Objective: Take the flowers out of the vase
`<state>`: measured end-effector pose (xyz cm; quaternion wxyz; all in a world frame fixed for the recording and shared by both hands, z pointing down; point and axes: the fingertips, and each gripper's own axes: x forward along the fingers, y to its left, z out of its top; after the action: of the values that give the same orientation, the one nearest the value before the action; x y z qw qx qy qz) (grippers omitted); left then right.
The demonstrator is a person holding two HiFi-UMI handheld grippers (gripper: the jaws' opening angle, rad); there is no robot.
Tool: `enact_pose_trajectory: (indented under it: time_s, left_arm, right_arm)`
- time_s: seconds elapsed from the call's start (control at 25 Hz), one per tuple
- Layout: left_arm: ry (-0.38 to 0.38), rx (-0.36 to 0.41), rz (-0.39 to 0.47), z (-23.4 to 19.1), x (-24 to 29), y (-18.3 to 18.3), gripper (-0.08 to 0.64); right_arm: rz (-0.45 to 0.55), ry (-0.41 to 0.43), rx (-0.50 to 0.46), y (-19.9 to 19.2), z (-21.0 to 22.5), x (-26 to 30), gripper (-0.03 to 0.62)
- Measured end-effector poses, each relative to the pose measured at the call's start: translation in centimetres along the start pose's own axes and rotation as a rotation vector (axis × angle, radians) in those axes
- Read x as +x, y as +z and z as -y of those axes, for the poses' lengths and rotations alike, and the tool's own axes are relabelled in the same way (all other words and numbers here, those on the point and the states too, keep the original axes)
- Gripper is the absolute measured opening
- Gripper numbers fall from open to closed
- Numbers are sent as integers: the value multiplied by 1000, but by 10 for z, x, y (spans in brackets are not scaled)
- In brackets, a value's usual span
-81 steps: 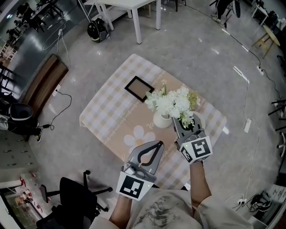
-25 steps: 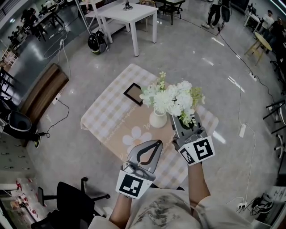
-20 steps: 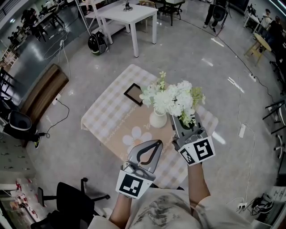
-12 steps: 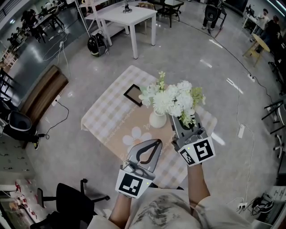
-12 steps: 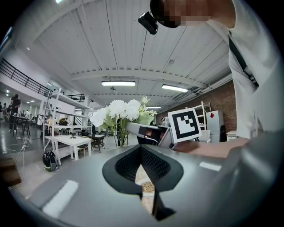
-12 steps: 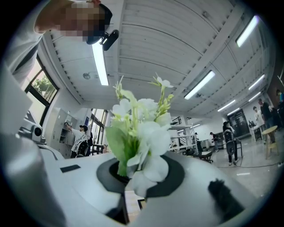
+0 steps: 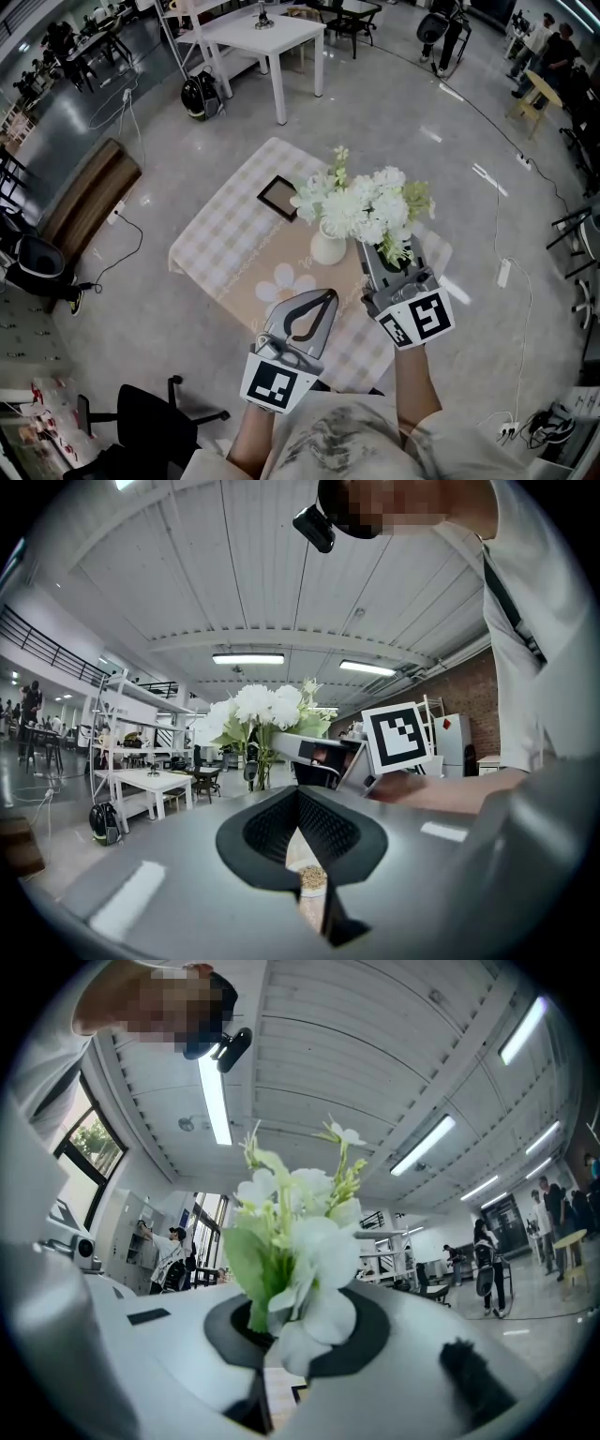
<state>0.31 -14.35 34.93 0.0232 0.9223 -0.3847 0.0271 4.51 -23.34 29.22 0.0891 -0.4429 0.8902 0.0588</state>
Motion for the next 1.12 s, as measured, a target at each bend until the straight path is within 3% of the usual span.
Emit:
enact_pose_trajectory:
  time_s: [0.44, 1.12]
  left_arm:
    - [-2, -6, 3, 7, 0, 3, 9]
    - [3, -48, 17, 6, -6, 6, 9]
  right_arm:
    - [-1, 4, -9, 7, -3, -16, 69]
    - [-89, 22, -24, -14, -20, -48, 67]
